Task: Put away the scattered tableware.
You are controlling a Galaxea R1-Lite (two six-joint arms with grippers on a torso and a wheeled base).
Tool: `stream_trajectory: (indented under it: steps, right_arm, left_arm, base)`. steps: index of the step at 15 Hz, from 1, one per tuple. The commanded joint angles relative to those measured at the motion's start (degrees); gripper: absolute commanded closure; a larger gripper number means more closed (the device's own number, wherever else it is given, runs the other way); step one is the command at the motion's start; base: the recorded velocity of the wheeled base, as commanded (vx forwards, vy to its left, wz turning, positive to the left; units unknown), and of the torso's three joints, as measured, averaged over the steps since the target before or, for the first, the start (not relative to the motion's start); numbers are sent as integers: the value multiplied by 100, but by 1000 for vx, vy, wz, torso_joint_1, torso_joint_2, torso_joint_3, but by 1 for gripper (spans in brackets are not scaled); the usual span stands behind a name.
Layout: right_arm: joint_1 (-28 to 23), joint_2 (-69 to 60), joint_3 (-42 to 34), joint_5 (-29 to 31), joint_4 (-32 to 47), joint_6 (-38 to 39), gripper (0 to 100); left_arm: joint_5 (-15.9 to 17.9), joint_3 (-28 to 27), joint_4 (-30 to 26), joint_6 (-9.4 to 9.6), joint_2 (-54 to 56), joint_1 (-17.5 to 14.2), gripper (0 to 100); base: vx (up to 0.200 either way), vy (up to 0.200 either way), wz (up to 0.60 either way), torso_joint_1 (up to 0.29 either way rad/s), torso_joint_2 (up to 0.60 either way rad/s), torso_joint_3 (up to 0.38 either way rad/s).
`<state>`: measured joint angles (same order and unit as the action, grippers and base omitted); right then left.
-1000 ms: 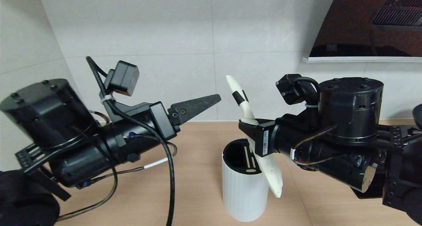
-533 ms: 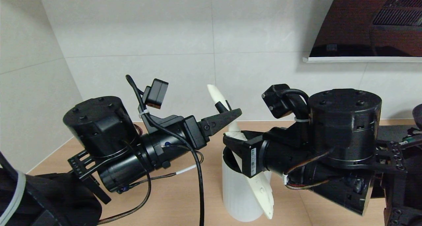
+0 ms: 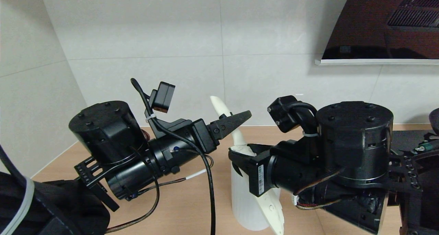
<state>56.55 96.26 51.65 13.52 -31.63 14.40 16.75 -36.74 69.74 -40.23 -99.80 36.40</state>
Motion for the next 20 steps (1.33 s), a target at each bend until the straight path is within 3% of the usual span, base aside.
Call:
stream_trajectory:
  steps: [1, 11, 12, 13, 16, 18, 20]
  right_arm:
    - [40, -2, -41, 2, -1, -7, 100]
    - [84, -10, -50, 37, -9, 2, 100]
    - [75, -19, -50, 46, -9, 10, 100]
    - [84, -28, -50, 46, -18, 10, 0]
    - [66, -98, -155, 46, -255, -7, 0]
    - [-250, -503, -340, 37, -449, -60, 0]
    - [-900, -1021, -393, -34, -379, -95, 0]
  left_arm:
    - [-14, 9, 4, -2, -39, -1, 100]
    - [-14, -26, -13, 6, -65, -1, 100]
    - [-40, 0, 4, 94, 31, 95, 100]
    - [-190, -8, -5, 226, 137, 174, 100]
    - [-699, -254, -321, 622, 330, 236, 100]
    - [-1446, -861, -1112, 797, 532, 236, 100]
    - [-2141, -1643, -1982, 1140, 541, 236, 100]
  base:
    - [0, 0, 0, 0, 0, 0]
    - [0, 0, 0, 0, 0, 0]
    - [0, 0, 0, 0, 0, 0]
    - [0, 0, 0, 0, 0, 0]
    - [0, 0, 0, 0, 0, 0]
    - [0, 0, 0, 0, 0, 0]
    - [0, 0, 0, 0, 0, 0]
